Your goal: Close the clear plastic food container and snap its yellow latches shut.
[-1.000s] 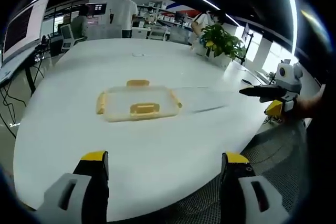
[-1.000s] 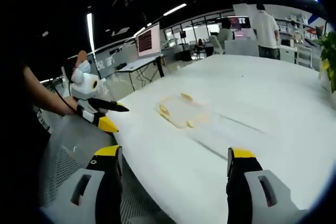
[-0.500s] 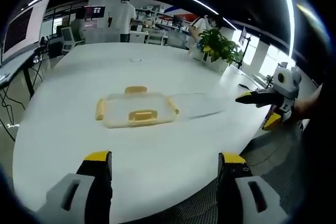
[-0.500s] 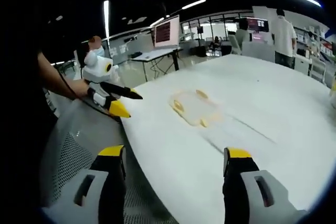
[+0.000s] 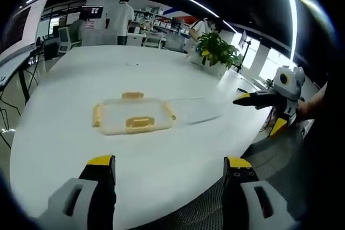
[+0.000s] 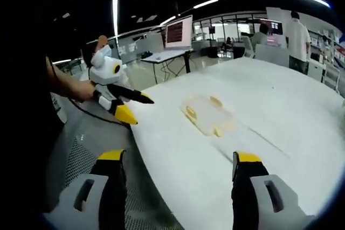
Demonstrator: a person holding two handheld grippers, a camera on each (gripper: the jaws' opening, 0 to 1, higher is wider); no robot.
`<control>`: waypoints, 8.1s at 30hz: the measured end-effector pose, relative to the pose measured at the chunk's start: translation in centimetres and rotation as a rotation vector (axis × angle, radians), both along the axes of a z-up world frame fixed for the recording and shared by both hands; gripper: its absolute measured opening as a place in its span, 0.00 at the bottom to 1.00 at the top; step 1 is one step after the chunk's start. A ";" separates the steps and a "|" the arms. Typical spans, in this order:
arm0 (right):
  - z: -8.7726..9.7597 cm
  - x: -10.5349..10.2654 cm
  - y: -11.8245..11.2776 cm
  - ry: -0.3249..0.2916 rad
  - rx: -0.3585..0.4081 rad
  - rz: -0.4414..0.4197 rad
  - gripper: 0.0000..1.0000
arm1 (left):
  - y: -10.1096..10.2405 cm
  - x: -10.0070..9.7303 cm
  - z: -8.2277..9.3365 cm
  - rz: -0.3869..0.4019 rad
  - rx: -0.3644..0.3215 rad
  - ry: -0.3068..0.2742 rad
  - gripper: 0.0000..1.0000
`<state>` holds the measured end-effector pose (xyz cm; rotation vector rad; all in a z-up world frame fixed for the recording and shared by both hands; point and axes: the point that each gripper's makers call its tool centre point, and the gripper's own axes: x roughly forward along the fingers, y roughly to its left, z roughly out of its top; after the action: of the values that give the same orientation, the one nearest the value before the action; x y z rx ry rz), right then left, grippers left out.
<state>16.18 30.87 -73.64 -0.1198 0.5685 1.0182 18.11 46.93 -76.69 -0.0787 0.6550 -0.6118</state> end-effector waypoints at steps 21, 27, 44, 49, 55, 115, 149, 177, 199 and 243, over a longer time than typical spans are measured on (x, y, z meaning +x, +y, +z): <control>0.1 2.9 2.9 -0.013 -0.039 -0.028 0.71 | 1.4 2.8 0.0 -0.139 0.034 0.023 0.78; 0.0 3.6 3.9 -0.010 -0.046 -0.022 0.70 | 2.5 3.3 -0.7 -0.190 0.096 0.021 0.75; -1.2 7.5 5.3 -0.006 -0.089 -0.035 0.68 | 4.8 7.1 -1.7 -0.292 0.154 0.031 0.73; -1.9 8.5 5.9 0.003 -0.109 -0.023 0.67 | 5.6 8.3 -2.0 -0.338 0.188 0.029 0.68; -2.2 10.1 6.4 -0.004 -0.130 -0.014 0.66 | 6.3 10.0 -1.9 -0.364 0.200 0.023 0.69; -10.0 15.4 5.8 0.103 -0.652 0.405 0.51 | 6.5 17.0 -7.7 -0.926 0.549 0.015 0.54; -11.5 16.1 5.7 0.108 -0.805 0.513 0.37 | 5.5 16.5 -8.0 -1.126 0.636 -0.008 0.34; -8.2 15.9 6.0 0.056 -0.766 0.597 0.35 | 6.0 15.0 -4.7 -1.054 0.687 0.039 0.33; -3.8 16.2 5.6 0.009 -0.696 0.592 0.35 | 5.4 15.3 -0.1 -1.040 0.711 0.042 0.33; -3.4 14.7 -6.0 0.022 -0.729 0.531 0.36 | -6.3 14.6 0.0 -1.090 0.651 0.007 0.34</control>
<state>30.83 24.83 -77.02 -0.9450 0.9372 1.2786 32.75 40.67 -76.70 0.9408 0.8560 -1.3997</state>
